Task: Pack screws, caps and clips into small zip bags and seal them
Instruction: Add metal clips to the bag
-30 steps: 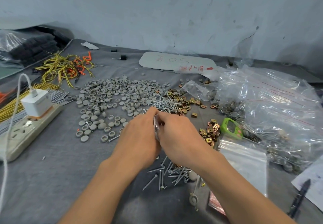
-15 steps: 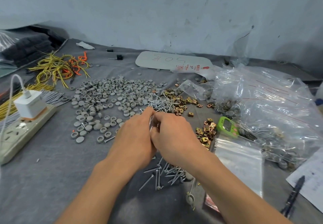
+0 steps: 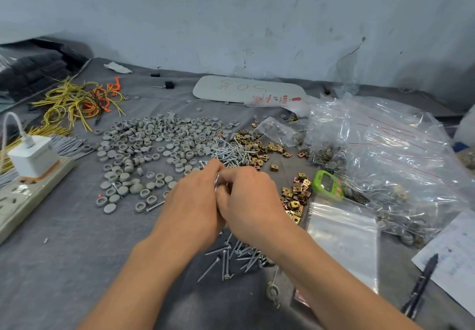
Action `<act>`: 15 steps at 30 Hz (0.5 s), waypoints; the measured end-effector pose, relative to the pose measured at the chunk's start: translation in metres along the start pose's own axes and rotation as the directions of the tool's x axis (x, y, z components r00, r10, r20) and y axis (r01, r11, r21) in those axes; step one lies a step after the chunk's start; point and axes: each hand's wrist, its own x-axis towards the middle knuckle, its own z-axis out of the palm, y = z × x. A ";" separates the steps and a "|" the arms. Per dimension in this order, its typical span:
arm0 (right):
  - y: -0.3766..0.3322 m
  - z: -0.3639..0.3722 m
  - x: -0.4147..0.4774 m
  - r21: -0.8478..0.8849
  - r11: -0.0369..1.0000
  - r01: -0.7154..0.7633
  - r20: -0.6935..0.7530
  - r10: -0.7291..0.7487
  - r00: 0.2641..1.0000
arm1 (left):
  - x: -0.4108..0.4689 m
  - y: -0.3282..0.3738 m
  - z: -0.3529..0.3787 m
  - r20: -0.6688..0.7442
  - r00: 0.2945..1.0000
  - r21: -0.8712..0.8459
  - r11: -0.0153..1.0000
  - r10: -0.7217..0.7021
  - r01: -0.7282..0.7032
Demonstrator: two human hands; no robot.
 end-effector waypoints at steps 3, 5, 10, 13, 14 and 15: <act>0.002 0.000 0.001 -0.026 0.999 0.041 0.022 -0.040 0.999 | 0.002 0.000 0.000 -0.002 1.000 0.001 1.000 -0.007 0.007; 0.007 -0.002 0.001 0.032 0.997 0.073 0.055 -0.074 0.996 | 0.004 0.000 -0.001 -0.011 1.000 0.007 1.000 -0.025 0.025; 0.022 -0.017 0.002 0.405 0.914 0.011 -0.067 0.018 0.998 | 0.006 -0.001 -0.005 -0.025 0.994 -0.084 0.991 -0.102 0.100; 0.032 -0.026 0.004 0.592 0.805 -0.037 -0.078 0.103 0.992 | 0.006 -0.002 -0.007 -0.034 0.993 -0.178 0.978 -0.116 0.109; 0.034 -0.029 0.004 0.613 0.790 -0.031 -0.086 0.105 0.991 | 0.005 -0.001 -0.008 -0.030 0.993 -0.191 0.976 -0.117 0.109; 0.035 -0.030 0.004 0.614 0.789 -0.018 -0.094 0.095 0.991 | 0.005 0.000 -0.009 -0.024 0.993 -0.198 0.974 -0.117 0.110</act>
